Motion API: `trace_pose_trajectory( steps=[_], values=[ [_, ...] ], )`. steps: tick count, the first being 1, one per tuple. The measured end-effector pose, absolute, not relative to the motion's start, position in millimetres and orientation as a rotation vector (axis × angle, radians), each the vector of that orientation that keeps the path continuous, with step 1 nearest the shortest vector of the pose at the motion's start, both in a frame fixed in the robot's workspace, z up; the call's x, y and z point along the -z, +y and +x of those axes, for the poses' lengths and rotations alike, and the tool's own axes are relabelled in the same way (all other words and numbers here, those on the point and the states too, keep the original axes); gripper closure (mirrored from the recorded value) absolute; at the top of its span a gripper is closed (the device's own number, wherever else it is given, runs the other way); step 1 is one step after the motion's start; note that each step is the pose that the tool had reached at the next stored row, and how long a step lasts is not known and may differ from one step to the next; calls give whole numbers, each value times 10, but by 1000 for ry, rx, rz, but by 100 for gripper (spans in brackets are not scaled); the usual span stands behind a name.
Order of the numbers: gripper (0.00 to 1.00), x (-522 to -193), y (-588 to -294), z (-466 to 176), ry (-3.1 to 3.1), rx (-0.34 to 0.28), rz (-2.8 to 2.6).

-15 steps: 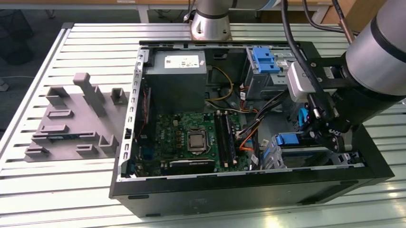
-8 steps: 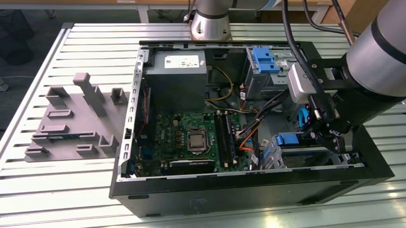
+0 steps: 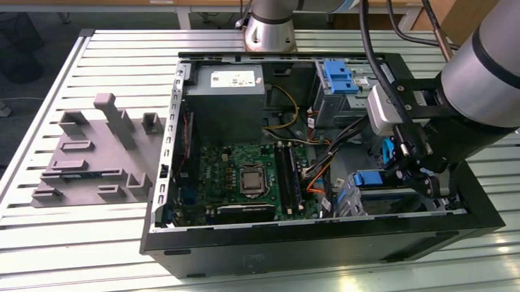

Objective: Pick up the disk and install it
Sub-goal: 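Insert the second disk wire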

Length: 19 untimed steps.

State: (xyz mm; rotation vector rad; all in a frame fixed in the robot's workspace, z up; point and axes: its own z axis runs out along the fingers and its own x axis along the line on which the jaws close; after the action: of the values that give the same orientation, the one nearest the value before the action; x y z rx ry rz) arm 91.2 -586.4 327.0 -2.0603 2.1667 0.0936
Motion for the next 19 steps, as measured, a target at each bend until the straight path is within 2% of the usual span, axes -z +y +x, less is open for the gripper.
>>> trace_pose_trajectory(
  steps=[8,10,11,19],
  values=[
    [84,-3263,-5863,912,2166,-95,-2060],
    [83,-3261,-5863,912,2166,-95,-2060],
    [76,-3262,-5864,912,2166,-95,-2060],
    [76,-3346,-5864,912,2167,-94,-2060]
  ],
)
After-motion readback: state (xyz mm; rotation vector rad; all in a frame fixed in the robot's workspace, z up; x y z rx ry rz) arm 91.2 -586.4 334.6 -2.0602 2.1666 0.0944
